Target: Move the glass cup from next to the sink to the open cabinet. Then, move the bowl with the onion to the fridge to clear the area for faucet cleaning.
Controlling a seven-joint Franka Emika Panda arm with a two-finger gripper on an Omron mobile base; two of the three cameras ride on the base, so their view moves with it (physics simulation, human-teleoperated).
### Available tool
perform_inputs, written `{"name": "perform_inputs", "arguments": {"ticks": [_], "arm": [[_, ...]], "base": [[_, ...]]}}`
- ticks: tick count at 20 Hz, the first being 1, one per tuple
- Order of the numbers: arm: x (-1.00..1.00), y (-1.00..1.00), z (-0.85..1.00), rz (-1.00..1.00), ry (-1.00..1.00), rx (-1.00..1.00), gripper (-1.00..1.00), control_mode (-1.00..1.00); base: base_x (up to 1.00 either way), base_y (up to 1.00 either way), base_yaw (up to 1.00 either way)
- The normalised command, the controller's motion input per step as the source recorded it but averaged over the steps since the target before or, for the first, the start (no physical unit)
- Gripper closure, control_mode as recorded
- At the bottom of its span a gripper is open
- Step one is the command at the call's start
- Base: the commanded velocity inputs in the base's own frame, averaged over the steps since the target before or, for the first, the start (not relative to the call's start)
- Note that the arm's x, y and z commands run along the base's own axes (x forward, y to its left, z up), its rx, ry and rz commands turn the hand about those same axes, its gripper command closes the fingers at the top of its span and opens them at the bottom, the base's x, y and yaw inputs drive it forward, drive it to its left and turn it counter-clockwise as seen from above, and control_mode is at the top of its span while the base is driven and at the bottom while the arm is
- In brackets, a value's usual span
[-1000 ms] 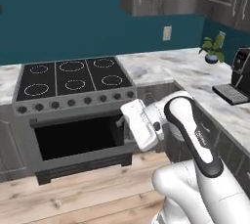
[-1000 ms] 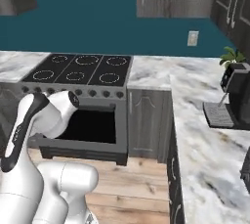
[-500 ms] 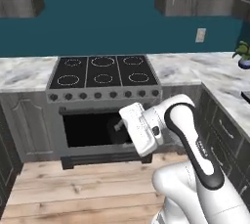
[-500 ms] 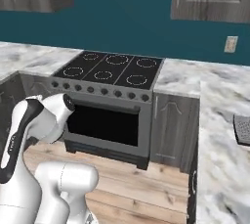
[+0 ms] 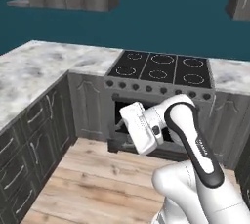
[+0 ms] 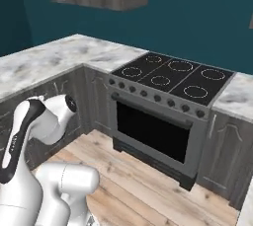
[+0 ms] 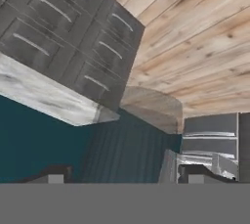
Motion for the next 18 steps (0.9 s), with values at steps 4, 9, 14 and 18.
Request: {"name": "perform_inputs", "arguments": {"ticks": [4,9,14,18], "arm": [[0.0,0.0,0.0,0.0,0.0,0.0,1.0,1.0],[0.0,0.0,0.0,0.0,0.0,0.0,1.0,1.0],[0.0,0.0,0.0,0.0,0.0,0.0,1.0,1.0],[0.0,0.0,0.0,0.0,0.0,0.0,1.0,1.0]], "base": [[0.0,0.0,0.92],[0.0,0.0,1.0],[-0.07,0.0,1.0],[-0.2,-0.01,0.97]]}}
